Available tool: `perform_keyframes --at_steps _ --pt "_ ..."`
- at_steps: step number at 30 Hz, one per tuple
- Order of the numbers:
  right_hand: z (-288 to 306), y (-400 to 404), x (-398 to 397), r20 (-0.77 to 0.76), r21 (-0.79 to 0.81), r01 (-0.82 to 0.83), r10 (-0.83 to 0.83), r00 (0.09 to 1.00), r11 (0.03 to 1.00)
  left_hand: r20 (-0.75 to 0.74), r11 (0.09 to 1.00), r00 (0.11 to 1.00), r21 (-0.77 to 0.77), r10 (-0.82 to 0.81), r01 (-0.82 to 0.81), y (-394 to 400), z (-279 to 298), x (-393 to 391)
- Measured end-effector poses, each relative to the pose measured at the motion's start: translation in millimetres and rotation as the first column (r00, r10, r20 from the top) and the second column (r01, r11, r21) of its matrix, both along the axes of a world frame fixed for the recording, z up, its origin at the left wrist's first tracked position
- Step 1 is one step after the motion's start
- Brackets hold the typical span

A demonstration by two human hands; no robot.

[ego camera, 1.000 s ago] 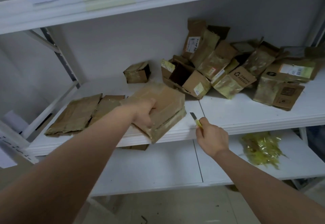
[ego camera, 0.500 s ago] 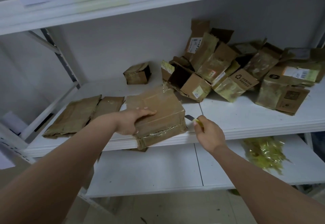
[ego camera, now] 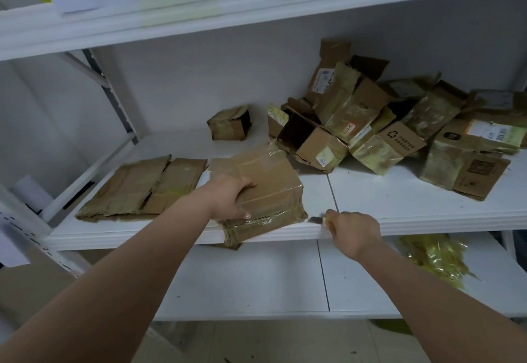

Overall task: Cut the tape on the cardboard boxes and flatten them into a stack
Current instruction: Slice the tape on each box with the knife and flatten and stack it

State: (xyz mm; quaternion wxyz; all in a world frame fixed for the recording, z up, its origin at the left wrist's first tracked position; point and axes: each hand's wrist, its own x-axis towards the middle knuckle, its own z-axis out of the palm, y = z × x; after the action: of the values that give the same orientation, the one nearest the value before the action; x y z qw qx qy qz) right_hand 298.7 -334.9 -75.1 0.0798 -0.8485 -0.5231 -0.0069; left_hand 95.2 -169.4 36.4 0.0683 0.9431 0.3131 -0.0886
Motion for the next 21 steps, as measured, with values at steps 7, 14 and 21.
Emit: perform_keyframes --at_steps 7,14,21 --pt "11 6 -16 -0.069 0.186 -0.034 0.048 0.996 0.982 0.033 0.995 0.999 0.099 -0.011 0.008 -6 -3 -1" --pt "9 15 -45 0.192 0.358 -0.310 0.255 0.948 0.881 0.017 0.970 0.998 0.240 -0.054 0.048 -9 -15 -6" --pt "11 28 -63 0.266 0.339 -0.469 0.395 0.879 0.815 0.006 0.976 0.997 0.206 -0.070 0.068 2 -12 -4"
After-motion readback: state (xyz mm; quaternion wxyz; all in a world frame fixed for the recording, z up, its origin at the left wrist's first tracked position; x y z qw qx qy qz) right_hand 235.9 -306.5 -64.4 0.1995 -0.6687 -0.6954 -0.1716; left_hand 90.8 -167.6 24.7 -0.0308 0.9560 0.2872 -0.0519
